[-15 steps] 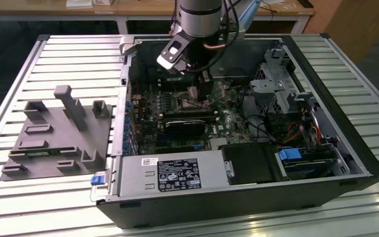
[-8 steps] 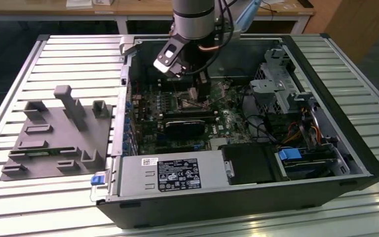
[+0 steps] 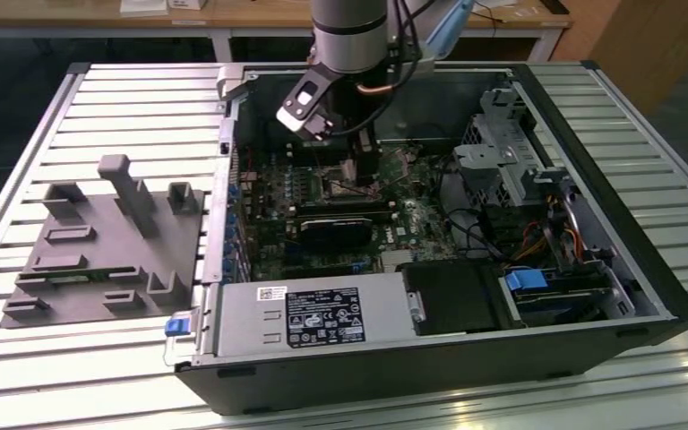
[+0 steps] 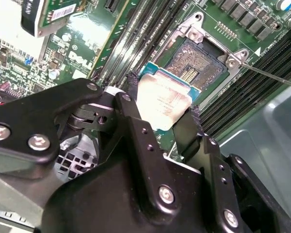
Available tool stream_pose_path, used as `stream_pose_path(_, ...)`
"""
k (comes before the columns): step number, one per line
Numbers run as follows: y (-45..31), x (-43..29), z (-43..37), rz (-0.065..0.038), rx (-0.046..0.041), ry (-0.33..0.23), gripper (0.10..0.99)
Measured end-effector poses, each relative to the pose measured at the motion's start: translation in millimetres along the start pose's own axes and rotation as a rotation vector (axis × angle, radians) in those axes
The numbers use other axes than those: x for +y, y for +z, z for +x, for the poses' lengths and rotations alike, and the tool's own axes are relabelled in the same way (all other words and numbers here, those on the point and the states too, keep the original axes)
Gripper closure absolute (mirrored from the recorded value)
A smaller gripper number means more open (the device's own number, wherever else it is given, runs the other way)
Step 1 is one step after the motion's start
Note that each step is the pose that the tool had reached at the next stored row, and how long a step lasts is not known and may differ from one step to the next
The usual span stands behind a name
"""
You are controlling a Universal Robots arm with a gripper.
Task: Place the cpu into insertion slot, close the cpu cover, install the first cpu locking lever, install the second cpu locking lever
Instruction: 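Place the cpu into insertion slot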
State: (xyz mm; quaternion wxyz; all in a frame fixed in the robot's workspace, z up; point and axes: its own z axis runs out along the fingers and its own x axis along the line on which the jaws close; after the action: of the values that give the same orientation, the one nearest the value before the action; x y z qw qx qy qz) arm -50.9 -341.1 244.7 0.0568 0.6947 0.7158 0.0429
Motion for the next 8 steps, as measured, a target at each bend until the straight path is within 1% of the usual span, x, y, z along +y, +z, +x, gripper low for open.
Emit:
stream_pose_path(3, 2.0, -0.4, 2.7, 0.0, -0.0009, 0.006, 0.549)
stream_pose_path(8, 7.5, -1.1, 5.8, 0.0, -0.0011, 0.009, 0.549)
